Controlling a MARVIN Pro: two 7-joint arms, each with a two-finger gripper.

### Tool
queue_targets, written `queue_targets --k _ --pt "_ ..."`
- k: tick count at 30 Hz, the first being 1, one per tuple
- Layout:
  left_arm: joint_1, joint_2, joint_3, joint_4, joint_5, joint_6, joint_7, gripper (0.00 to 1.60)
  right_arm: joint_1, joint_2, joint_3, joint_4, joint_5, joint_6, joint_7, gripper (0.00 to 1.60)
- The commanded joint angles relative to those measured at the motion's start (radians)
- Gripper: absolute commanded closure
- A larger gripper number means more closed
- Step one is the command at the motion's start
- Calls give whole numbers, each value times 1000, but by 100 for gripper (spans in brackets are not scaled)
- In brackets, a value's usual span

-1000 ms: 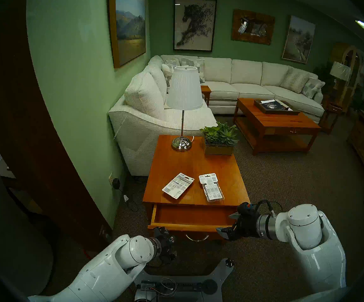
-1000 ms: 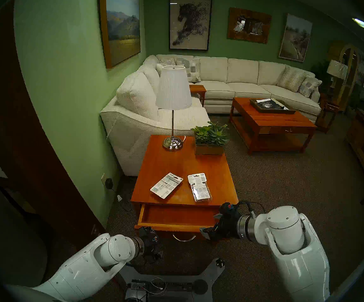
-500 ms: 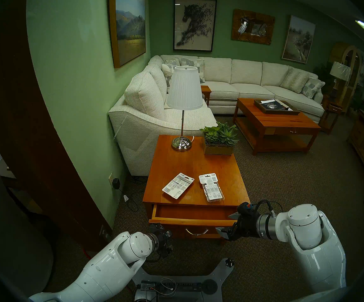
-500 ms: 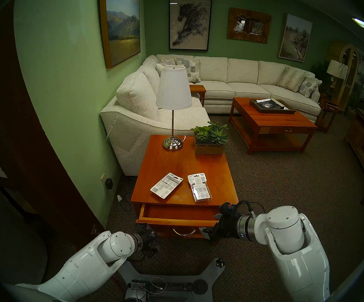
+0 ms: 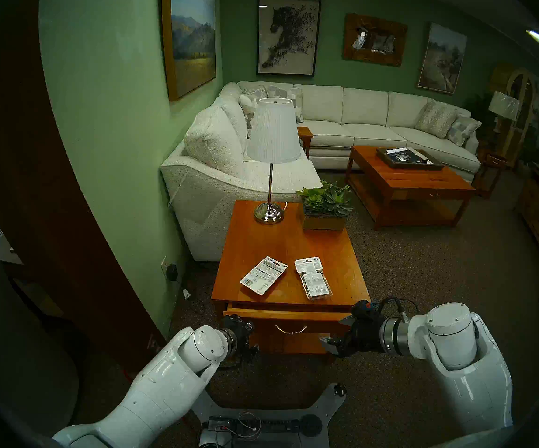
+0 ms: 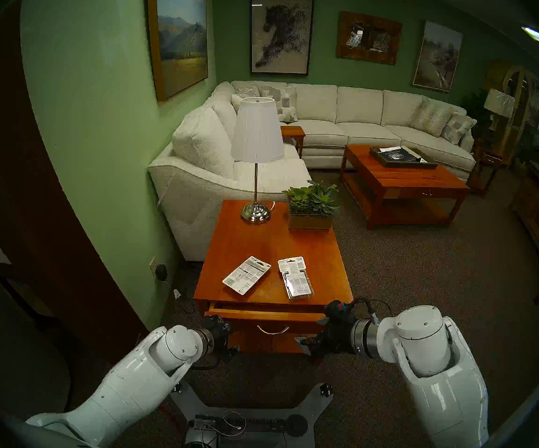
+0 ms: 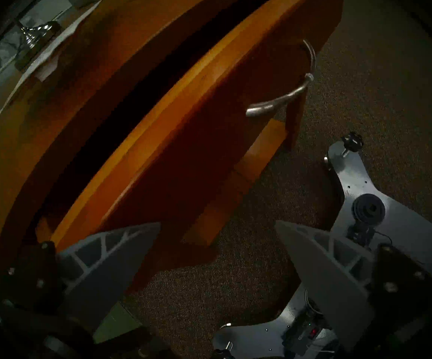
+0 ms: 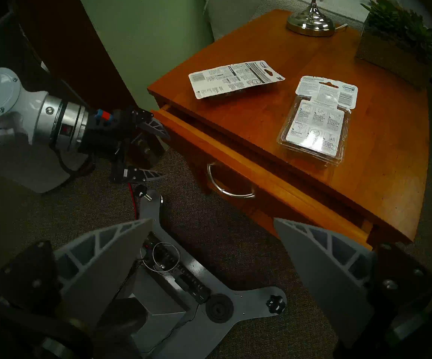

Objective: Open the drawer, take out the contents and close the drawer

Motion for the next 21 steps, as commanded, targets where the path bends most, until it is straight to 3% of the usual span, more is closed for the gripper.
queue_targets --k 1,7,10,13,16,18,21 --pt "-89 -38 -37 20 -25 -40 23 0 15 0 1 -26 2 -2 1 0" --pt "-115 -45 -71 72 -51 -72 40 0 15 1 0 -26 3 -2 0 0" --pt "-108 -33 -80 62 -70 -77 8 0 15 1 0 -27 3 -1 0 0" --pt "-55 11 -59 -9 -87 -67 -83 0 15 1 0 -27 3 0 -1 0" --pt "-25 26 -40 -19 -108 -83 -99 0 15 1 0 -27 3 -1 -1 0" --pt "38 50 -43 -81 -130 -77 -176 0 15 1 0 -25 4 -2 -1 0" --pt "78 72 -36 -105 -152 -75 -214 0 15 1 0 -23 4 -3 -1 0"
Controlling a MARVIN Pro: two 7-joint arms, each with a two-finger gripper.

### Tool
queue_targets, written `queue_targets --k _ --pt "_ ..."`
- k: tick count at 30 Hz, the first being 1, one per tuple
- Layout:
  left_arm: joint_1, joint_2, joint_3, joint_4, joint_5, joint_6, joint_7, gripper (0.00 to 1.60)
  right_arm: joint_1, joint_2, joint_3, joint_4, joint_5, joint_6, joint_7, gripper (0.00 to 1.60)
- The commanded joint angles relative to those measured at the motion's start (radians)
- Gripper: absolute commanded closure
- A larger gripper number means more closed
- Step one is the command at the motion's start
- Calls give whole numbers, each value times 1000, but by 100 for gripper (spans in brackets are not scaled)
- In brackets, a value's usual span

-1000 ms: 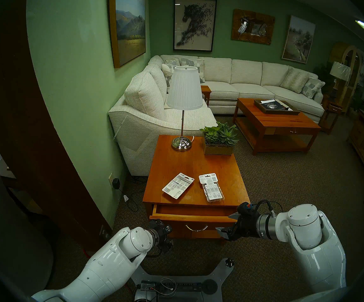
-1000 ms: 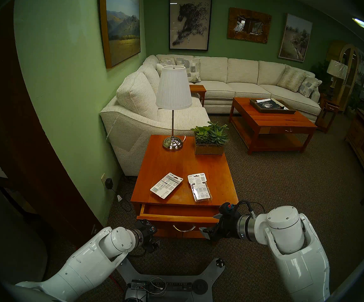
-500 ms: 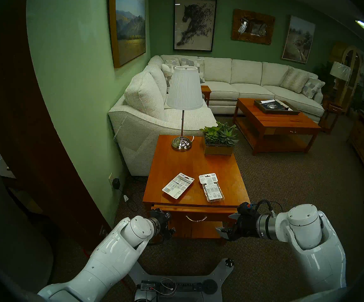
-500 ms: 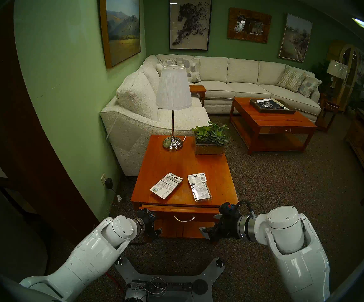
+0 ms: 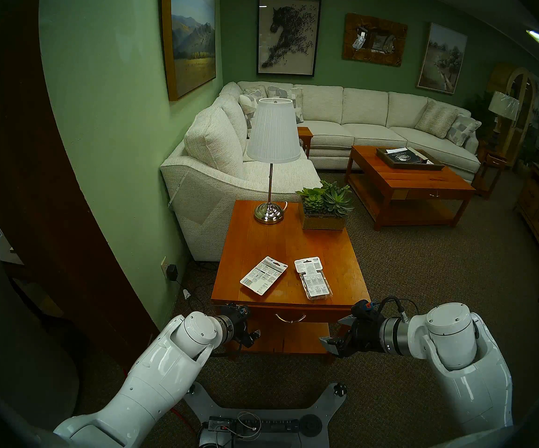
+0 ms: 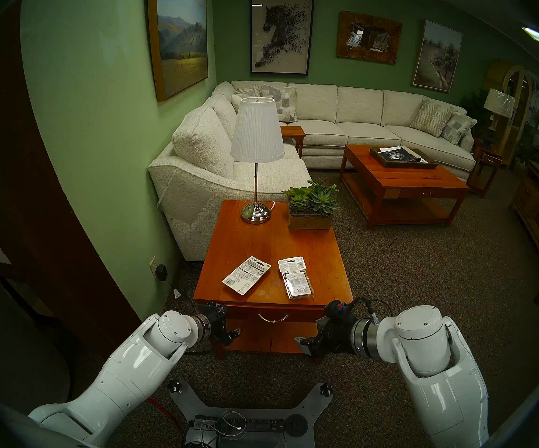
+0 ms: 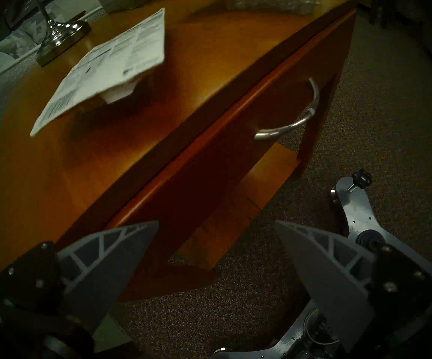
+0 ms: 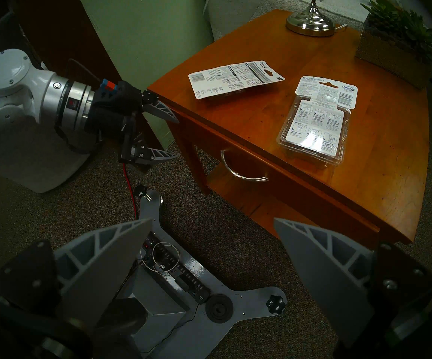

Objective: Open the drawer, take out the contents and close the drawer

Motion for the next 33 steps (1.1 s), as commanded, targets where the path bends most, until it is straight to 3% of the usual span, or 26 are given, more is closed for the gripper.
queue_targets --k 1,9,17,27,33 --pt "110 67 14 -112 -60 -11 -119 0 15 0 1 -22 3 -3 1 0" --pt "212 142 -7 -200 -91 -35 -186 0 15 0 0 -21 3 -4 1 0" --pt "307 183 -121 -302 -189 -96 -194 0 15 1 0 -19 4 -5 0 0" --pt "415 163 -268 -415 -345 -186 -185 0 15 1 0 -21 5 -5 0 0" --pt "507 126 -340 -497 -400 -203 -127 0 15 2 0 -24 6 -4 -1 0"
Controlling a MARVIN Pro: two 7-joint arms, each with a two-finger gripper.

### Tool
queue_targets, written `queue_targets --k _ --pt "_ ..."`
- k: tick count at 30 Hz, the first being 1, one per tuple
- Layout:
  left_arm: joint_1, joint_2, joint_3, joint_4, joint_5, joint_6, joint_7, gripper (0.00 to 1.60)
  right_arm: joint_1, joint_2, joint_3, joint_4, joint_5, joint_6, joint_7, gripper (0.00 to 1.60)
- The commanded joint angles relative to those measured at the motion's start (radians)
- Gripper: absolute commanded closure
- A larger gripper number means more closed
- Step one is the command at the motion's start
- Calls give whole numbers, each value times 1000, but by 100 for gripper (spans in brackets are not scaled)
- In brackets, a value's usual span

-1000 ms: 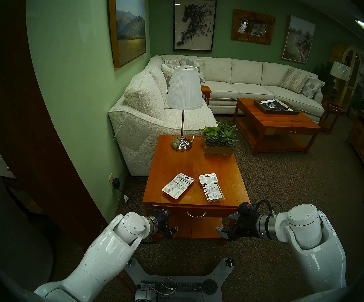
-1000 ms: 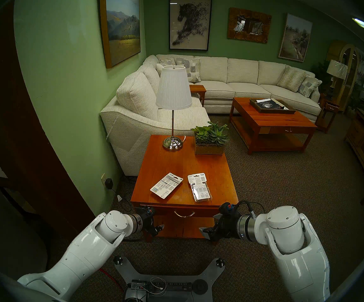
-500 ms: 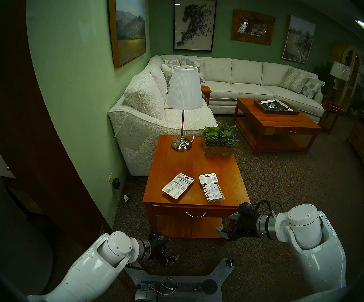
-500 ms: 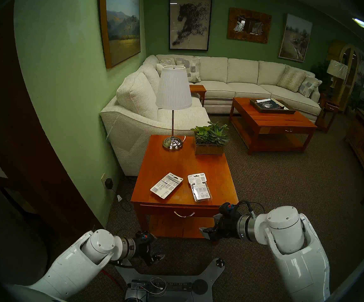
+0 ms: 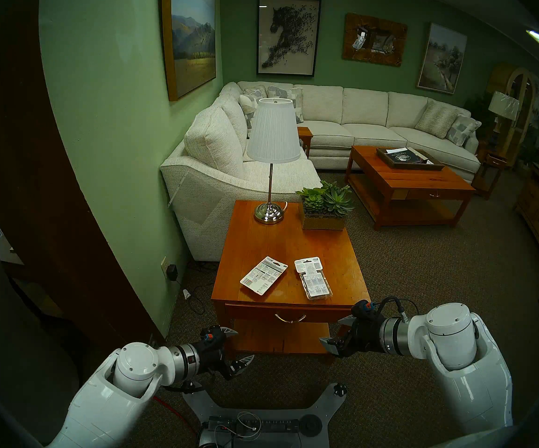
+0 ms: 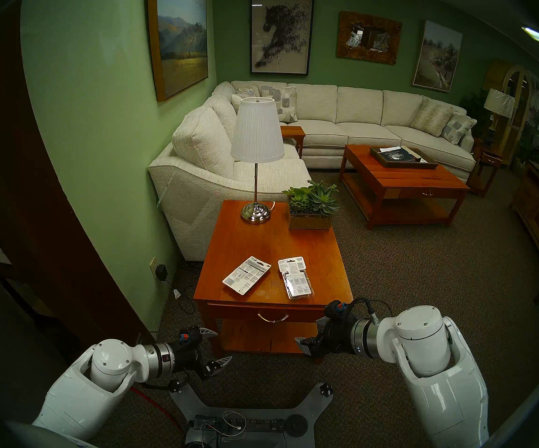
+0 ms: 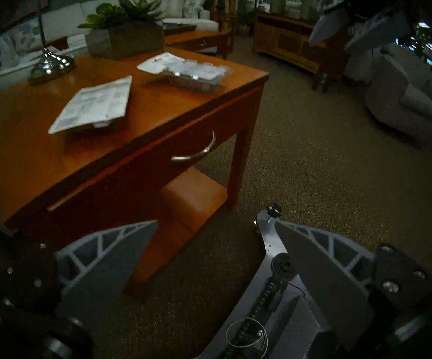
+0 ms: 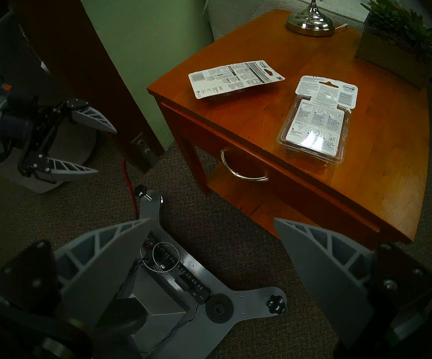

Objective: Open the drawer, take out the contents and close the drawer

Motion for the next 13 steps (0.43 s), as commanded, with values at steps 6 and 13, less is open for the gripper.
queue_targets --k 6,13 --pt "173 -77 -98 -179 -74 -40 120 0 15 1 1 -29 2 0 0 0" --pt "232 -90 -104 -257 -54 -7 183 0 14 1 1 -31 2 2 -1 0"
